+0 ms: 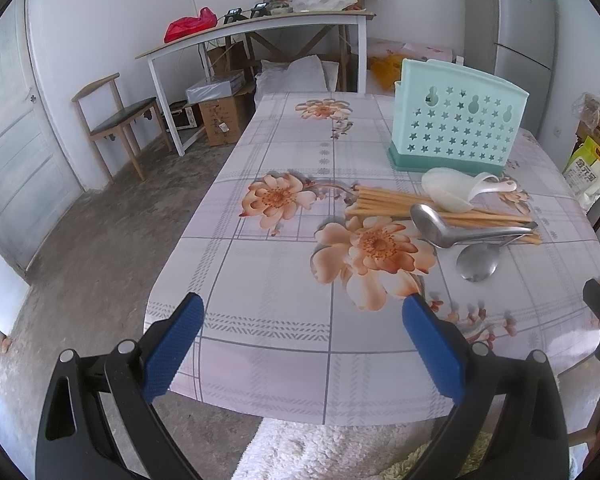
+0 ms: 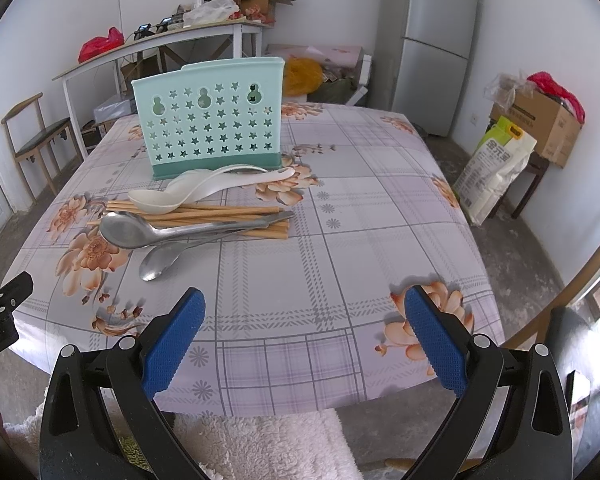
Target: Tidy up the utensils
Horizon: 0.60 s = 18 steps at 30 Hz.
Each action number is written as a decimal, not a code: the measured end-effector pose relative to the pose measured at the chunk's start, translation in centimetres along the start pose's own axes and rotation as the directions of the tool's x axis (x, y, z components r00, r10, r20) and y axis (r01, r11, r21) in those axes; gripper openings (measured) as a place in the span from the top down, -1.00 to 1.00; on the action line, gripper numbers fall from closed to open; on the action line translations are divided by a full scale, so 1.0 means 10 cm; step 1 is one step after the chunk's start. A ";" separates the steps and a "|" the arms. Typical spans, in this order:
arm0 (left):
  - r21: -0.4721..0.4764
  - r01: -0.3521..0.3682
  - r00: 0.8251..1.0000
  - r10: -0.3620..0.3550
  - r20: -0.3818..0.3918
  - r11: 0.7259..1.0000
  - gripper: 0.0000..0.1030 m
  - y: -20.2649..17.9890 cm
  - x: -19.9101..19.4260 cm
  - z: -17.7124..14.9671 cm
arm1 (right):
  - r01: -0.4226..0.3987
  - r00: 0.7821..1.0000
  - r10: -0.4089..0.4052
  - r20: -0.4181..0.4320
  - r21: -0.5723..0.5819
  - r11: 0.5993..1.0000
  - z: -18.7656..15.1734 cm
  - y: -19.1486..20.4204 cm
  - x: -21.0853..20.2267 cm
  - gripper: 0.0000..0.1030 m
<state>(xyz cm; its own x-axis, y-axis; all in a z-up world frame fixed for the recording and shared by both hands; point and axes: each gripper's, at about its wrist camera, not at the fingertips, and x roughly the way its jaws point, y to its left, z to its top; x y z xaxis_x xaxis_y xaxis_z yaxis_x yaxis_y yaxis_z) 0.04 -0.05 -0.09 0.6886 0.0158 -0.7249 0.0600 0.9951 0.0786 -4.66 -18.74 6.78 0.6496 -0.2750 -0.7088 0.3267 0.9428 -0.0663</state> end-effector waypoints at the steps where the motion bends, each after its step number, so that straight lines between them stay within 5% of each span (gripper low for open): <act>1: 0.000 -0.001 1.000 0.001 -0.001 1.000 -0.89 0.00 0.00 -0.01 | 0.000 1.000 0.000 -0.001 0.000 1.000 0.00 0.00 0.00 -0.85; 18: 0.001 -0.002 1.000 0.002 -0.003 1.000 -0.89 0.01 0.02 -0.01 | 0.000 1.000 0.000 -0.001 0.001 1.000 0.00 0.01 0.02 -0.85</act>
<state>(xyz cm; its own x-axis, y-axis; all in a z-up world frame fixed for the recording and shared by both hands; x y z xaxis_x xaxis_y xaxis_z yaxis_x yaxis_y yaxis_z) 0.13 0.06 -0.32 0.6866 0.0184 -0.7268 0.0591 0.9950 0.0811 -4.51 -18.68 6.65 0.6494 -0.2744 -0.7092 0.3269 0.9428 -0.0655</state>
